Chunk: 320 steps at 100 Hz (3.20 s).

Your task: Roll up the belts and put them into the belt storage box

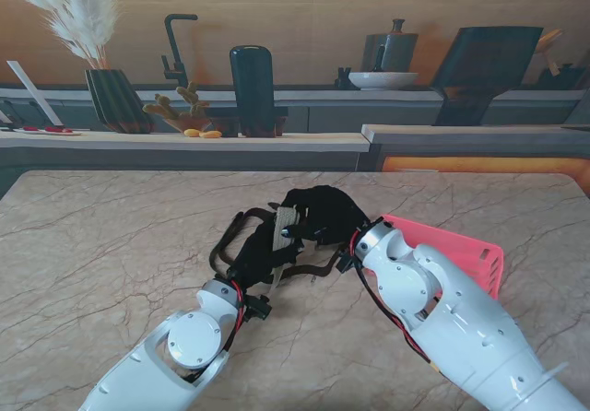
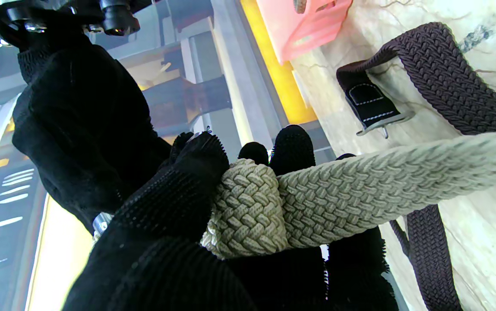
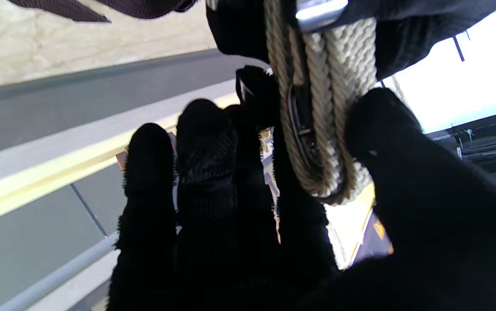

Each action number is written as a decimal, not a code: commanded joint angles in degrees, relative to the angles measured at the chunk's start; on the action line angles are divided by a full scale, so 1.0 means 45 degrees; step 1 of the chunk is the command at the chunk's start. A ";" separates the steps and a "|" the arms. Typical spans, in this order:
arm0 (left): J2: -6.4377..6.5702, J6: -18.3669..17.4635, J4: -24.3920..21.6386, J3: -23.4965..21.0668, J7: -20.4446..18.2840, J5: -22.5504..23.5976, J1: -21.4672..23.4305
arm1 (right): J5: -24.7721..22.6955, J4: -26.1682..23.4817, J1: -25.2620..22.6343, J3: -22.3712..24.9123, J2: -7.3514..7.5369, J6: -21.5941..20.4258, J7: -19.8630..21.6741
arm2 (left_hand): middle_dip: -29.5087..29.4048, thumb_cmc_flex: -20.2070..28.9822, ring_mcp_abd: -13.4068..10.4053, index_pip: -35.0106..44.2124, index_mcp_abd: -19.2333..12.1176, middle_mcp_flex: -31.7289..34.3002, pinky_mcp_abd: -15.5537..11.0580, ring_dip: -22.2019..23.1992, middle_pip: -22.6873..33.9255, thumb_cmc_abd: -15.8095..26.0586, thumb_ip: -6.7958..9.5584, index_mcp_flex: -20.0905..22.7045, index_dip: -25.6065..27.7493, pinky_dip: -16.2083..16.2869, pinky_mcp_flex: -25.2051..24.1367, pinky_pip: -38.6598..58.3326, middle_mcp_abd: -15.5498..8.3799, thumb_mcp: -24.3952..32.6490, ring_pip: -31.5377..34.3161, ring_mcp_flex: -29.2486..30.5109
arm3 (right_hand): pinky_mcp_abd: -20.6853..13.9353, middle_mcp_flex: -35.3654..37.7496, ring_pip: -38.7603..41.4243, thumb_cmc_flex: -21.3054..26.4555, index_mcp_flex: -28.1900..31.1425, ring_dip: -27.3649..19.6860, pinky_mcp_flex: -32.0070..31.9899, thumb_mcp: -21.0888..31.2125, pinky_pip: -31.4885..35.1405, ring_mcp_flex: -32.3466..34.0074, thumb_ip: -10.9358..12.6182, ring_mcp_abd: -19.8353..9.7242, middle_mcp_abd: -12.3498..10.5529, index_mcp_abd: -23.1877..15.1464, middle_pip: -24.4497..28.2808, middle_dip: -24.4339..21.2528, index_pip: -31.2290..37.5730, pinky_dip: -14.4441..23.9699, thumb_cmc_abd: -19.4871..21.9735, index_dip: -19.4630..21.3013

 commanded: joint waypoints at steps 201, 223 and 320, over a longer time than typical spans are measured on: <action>-0.0084 0.0638 -0.1132 -0.0474 -0.1243 -0.3354 0.0614 | -0.4421 0.0648 0.0566 0.0219 0.0034 -0.1872 -0.3198 | -0.6217 -0.1367 0.0871 -0.2357 -0.1057 0.2207 0.0263 -0.3094 0.1295 0.2033 0.0535 0.4293 -0.4921 -0.0882 -0.1421 0.0210 -0.0289 -0.2423 -0.1125 0.0236 | -0.0220 0.0723 -0.0224 0.0463 0.0971 -0.0308 -0.1151 0.1078 0.0131 -0.0407 -0.0009 -0.0710 -0.1447 -0.4377 -0.0120 -0.0343 0.2922 -0.0015 0.1176 -0.0208; -0.0099 0.0586 -0.1103 -0.0632 -0.1760 -0.4619 0.0675 | -0.4411 0.1229 0.0599 -0.0442 0.0038 -0.1982 -0.3250 | -0.6968 -0.7925 0.0758 -0.5772 -0.0175 -0.0371 0.0567 -0.3347 -0.0473 0.0507 0.0649 0.2379 -0.4754 -0.0711 -0.2203 -0.1105 -0.0003 -0.0876 -0.3334 -0.1722 | -0.0134 0.0706 -0.0233 0.0433 0.0982 -0.0340 -0.1228 0.1129 0.0157 -0.0467 -0.0026 -0.0614 -0.1383 -0.4281 -0.0106 -0.0376 0.2926 -0.0042 0.1156 -0.0278; -0.0214 0.1323 -0.1897 -0.1065 -0.1406 -0.5715 0.1138 | -0.4871 0.2313 0.0649 -0.1543 0.0280 -0.2706 -0.3107 | -0.5730 -0.4084 -0.0224 -0.4336 -0.0378 -0.0260 -0.0348 -0.2939 0.1064 0.1427 0.0917 0.0474 -0.4049 -0.0250 -0.1000 -0.0261 -0.0903 0.1560 -0.2389 -0.0640 | 0.0238 -0.0302 -0.0650 -0.0626 0.0119 -0.0612 -0.1668 0.1717 0.0023 -0.1140 -0.0131 -0.0396 -0.0959 -0.3196 -0.0171 -0.0318 0.2353 -0.0315 -0.1723 -0.0292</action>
